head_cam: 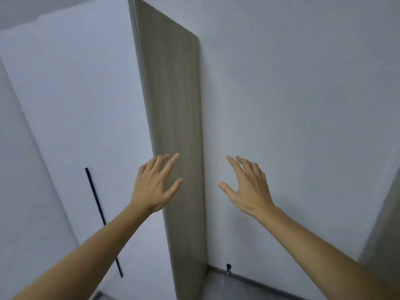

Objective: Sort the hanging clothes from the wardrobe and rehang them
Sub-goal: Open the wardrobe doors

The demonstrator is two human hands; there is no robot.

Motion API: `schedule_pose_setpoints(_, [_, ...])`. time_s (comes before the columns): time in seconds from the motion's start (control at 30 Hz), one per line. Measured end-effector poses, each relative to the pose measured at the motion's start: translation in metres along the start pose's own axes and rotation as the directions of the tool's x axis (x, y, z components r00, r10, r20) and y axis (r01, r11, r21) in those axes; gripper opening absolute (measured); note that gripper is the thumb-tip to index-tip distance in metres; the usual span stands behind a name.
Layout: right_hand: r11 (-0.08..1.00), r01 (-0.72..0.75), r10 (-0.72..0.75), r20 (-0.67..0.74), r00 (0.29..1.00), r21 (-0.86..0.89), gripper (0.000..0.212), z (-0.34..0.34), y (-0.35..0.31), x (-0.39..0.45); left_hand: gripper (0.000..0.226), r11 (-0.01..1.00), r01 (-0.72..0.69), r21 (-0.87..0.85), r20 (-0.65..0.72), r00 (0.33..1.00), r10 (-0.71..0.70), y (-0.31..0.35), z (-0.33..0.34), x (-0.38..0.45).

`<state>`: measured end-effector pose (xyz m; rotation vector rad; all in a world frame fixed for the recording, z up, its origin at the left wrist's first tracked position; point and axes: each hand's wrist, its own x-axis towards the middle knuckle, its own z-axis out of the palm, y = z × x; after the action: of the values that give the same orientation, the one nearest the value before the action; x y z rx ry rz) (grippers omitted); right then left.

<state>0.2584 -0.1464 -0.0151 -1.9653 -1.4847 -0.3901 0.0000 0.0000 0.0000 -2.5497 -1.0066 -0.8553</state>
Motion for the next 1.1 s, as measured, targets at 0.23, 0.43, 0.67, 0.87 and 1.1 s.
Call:
schedule_pose_setpoints(0.23, [0.973,0.182,-0.196,0.09,0.976,0.145,0.085,0.046,-0.108,-0.026,0.072,0.96,0.251,0.125,0.005,0.967,-0.253,-0.066,-0.062,-0.108])
schedule_pose_setpoints(0.43, [0.895,0.279,-0.339,0.126,0.932,0.347,0.084,0.089,-0.221,-0.049,0.075,0.893,0.387,0.231,0.026,0.915,-0.404,-0.126,-0.12,-0.201])
schedule_pose_setpoints(0.67, [0.845,0.319,-0.412,0.142,0.9,0.429,0.078,0.134,-0.344,-0.083,0.078,0.819,0.478,0.317,0.009,0.862,-0.507,-0.205,-0.175,-0.297])
schedule_pose_setpoints(0.87, [0.865,0.309,-0.394,0.155,0.906,0.395,0.079,0.169,-0.431,-0.112,0.079,0.817,0.508,0.272,-0.002,0.85,-0.527,-0.288,-0.203,-0.368])
schedule_pose_setpoints(1.1, [0.921,0.22,-0.278,0.15,0.949,0.321,0.078,0.191,-0.531,-0.145,0.08,0.872,0.443,0.207,0.035,0.887,-0.46,-0.384,-0.232,-0.426])
